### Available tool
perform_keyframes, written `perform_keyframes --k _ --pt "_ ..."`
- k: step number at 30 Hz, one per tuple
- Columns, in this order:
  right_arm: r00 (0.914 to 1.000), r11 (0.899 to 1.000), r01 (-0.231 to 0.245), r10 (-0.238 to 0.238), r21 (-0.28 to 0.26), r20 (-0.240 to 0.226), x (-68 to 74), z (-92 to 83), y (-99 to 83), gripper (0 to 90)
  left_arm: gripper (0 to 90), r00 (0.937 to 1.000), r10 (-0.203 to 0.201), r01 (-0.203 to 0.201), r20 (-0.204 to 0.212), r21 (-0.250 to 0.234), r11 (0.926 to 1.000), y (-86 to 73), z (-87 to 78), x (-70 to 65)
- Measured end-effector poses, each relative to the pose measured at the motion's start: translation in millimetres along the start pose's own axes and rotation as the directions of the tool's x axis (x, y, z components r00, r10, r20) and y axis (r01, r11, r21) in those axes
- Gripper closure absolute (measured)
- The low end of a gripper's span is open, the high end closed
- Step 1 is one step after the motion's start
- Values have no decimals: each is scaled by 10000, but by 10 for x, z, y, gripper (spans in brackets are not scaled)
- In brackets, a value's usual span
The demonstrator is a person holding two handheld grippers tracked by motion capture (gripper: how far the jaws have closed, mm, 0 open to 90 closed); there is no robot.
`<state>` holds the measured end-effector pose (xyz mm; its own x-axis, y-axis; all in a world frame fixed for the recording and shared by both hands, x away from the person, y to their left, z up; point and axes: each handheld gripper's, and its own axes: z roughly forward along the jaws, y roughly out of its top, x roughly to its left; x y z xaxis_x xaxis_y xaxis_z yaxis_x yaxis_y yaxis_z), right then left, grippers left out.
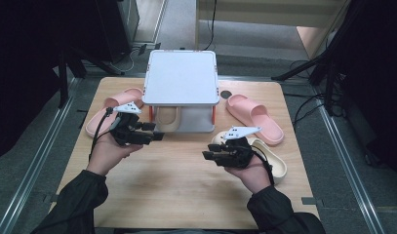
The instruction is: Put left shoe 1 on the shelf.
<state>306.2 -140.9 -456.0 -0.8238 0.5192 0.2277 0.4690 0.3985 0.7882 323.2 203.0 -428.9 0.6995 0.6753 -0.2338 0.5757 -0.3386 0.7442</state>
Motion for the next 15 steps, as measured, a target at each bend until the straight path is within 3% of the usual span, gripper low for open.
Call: perform_keyframes --k 6,12,15 --pt "9994 9996 -274 276 -100 198 -101 -161 -52 635 405 10000 7 -9 83 250 9997 -141 50 -35" --pt "9972 9985 -499 510 -207 554 -196 -352 -159 634 399 9997 23 -25 245 100 9999 -244 109 -41" --pt "9951 9979 -616 631 -220 759 -228 -434 -218 634 400 9990 131 -149 429 422 9990 -296 184 -48"
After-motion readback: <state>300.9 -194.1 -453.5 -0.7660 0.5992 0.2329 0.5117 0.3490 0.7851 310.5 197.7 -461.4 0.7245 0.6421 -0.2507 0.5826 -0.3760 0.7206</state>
